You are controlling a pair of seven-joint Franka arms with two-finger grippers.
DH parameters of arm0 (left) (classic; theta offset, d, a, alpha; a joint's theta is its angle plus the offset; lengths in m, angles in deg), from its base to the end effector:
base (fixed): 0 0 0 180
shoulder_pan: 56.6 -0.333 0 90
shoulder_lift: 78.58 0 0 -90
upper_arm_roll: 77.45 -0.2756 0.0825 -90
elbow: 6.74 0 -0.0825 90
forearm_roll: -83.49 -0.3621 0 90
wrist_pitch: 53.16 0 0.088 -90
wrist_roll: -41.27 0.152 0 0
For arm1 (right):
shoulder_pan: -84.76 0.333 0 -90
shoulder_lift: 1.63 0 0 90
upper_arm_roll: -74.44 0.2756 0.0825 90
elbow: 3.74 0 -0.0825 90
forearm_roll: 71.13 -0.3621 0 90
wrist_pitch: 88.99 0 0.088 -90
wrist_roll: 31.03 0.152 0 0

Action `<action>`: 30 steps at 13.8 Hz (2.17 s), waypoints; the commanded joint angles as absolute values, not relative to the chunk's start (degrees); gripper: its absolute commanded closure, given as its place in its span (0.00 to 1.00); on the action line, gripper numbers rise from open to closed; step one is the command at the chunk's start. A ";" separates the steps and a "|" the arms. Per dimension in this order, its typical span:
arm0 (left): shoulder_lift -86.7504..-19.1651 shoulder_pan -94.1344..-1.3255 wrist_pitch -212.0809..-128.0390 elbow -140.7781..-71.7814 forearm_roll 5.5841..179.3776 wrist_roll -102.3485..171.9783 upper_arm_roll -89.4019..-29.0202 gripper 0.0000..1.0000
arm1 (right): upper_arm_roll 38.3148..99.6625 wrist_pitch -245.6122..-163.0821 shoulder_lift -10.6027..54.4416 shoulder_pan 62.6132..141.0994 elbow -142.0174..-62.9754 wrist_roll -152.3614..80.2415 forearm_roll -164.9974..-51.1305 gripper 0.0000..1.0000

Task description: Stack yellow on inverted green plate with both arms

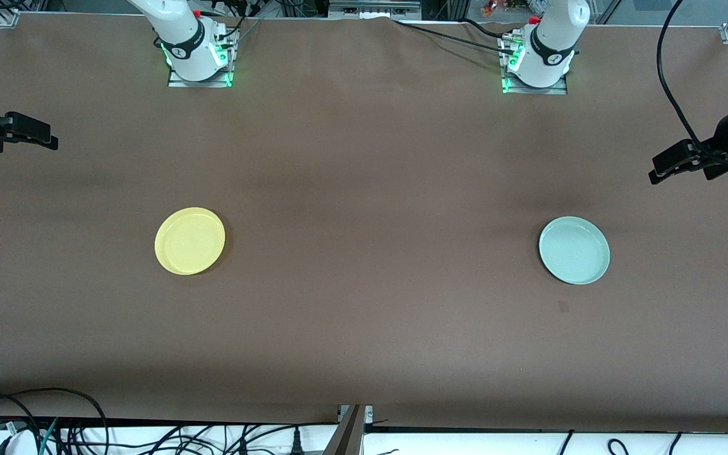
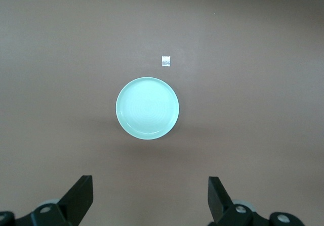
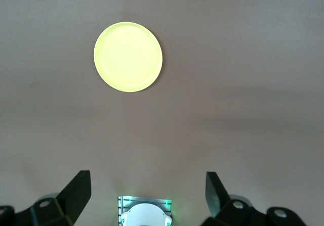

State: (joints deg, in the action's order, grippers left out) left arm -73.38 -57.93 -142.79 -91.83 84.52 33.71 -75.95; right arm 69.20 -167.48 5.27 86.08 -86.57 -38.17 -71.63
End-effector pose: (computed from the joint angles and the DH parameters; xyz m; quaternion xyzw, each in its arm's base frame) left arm 0.5559 -0.0039 0.5277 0.9979 0.0645 -0.0064 0.0098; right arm 0.5323 -0.0327 0.5149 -0.9948 -0.0282 0.0973 0.0083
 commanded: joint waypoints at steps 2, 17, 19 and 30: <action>-72.69 -58.10 -144.74 -90.42 86.04 34.76 -76.22 0.00 | 69.34 -167.04 5.66 85.64 -85.39 -38.85 -71.83 0.00; -72.16 -57.83 -144.74 -90.42 85.95 34.59 -76.22 0.00 | 69.34 -167.12 5.75 85.64 -85.39 -38.85 -71.75 0.00; -72.16 -57.83 -144.74 -90.42 85.95 34.67 -76.22 0.00 | 69.34 -167.21 6.10 85.64 -85.30 -38.94 -71.66 0.00; -72.16 -57.83 -144.74 -90.42 86.04 34.59 -76.22 0.00 | 69.25 -167.21 6.80 85.55 -84.16 -38.85 -71.75 0.00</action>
State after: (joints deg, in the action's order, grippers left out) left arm -72.84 -57.93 -145.04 -91.84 84.58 33.76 -75.95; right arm 69.15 -167.53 6.30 85.99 -85.48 -38.17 -71.63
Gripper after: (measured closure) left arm 0.000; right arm 0.000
